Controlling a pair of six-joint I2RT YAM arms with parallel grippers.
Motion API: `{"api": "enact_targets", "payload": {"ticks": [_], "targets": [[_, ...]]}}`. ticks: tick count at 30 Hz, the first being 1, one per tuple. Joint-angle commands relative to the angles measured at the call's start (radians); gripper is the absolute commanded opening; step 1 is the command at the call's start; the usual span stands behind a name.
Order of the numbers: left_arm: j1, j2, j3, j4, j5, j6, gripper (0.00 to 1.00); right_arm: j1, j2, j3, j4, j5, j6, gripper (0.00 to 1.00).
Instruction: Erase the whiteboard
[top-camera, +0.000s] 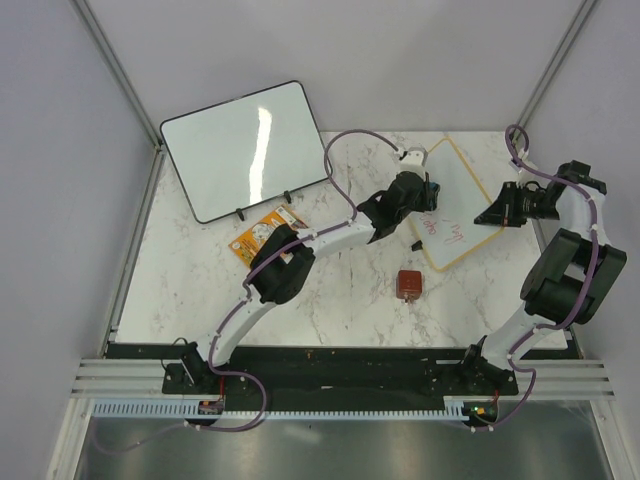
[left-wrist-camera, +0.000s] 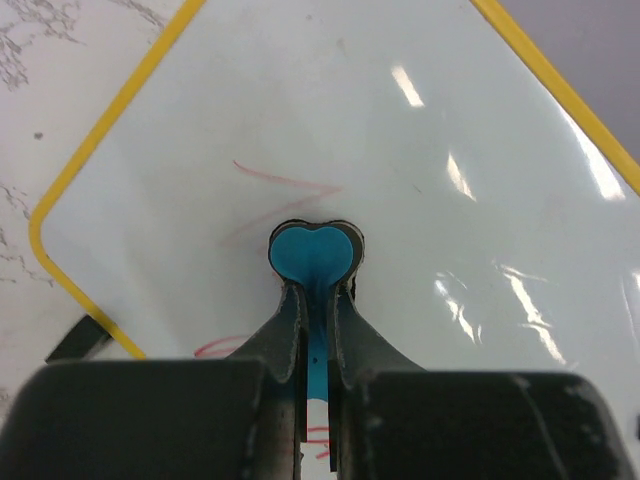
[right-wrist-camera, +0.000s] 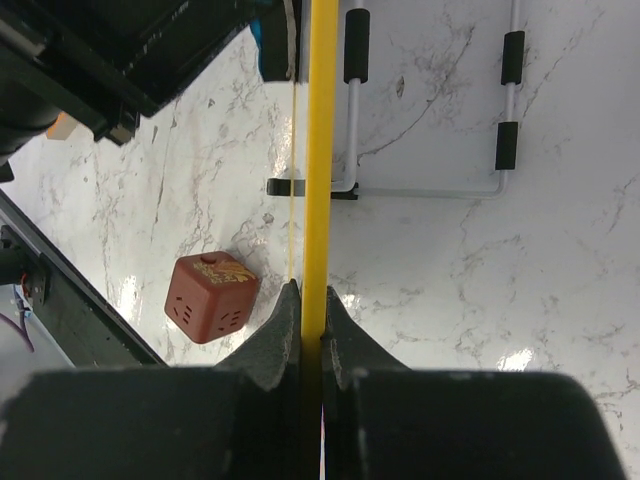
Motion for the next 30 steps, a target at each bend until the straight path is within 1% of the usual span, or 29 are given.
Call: {"api": "enact_targets", "payload": {"ticks": [1,3,6,9,10,13,15,17,20,22,24,26,29,30], "targets": [[-0.142,-0.026,-0.113,-0.077,0.128,-0.098,0.02,0.045,0.01,0.006,-0.015,0.071,-0.171,0.0],[-0.163,-0.055,-0.171,-0.064,0.135,-0.122,0.02,0.047,0.007,0.011,-0.015,0.074,-0.159,0.0],[-0.214,-0.08,-0.204,-0.057,0.126,-0.144,0.02,0.048,-0.002,0.011,-0.006,0.086,-0.139,0.0],[-0.281,-0.091,-0.21,-0.06,0.08,-0.15,0.02,0.051,-0.014,0.005,0.006,0.092,-0.125,0.0],[-0.315,-0.094,-0.213,-0.061,0.061,-0.168,0.02,0.051,-0.02,0.002,0.011,0.092,-0.122,0.0],[-0.366,-0.08,-0.206,-0.07,0.019,-0.217,0.02,0.053,-0.023,-0.007,0.02,0.095,-0.111,0.0],[-0.375,-0.065,-0.181,-0.096,0.034,-0.257,0.02,0.053,-0.027,-0.016,0.025,0.091,-0.111,0.0],[-0.378,-0.059,-0.172,-0.116,0.017,-0.271,0.02,0.057,-0.03,-0.027,0.034,0.089,-0.111,0.0],[-0.378,-0.055,-0.153,-0.127,0.011,-0.242,0.02,0.062,-0.034,-0.046,0.049,0.1,-0.102,0.0],[-0.378,-0.051,-0.127,-0.162,-0.016,-0.19,0.02,0.067,-0.034,-0.053,0.051,0.105,-0.105,0.0],[-0.372,-0.042,-0.112,-0.187,-0.073,-0.15,0.02,0.068,-0.039,-0.058,0.051,0.106,-0.107,0.0],[-0.355,-0.034,-0.107,-0.214,-0.075,-0.147,0.02,0.067,-0.042,-0.058,0.052,0.114,-0.105,0.0],[-0.318,-0.017,-0.117,-0.253,-0.064,-0.211,0.02,0.068,-0.043,-0.058,0.052,0.115,-0.105,0.0],[-0.306,-0.011,-0.129,-0.259,-0.05,-0.254,0.02,0.068,-0.043,-0.056,0.054,0.115,-0.105,0.0]]}}
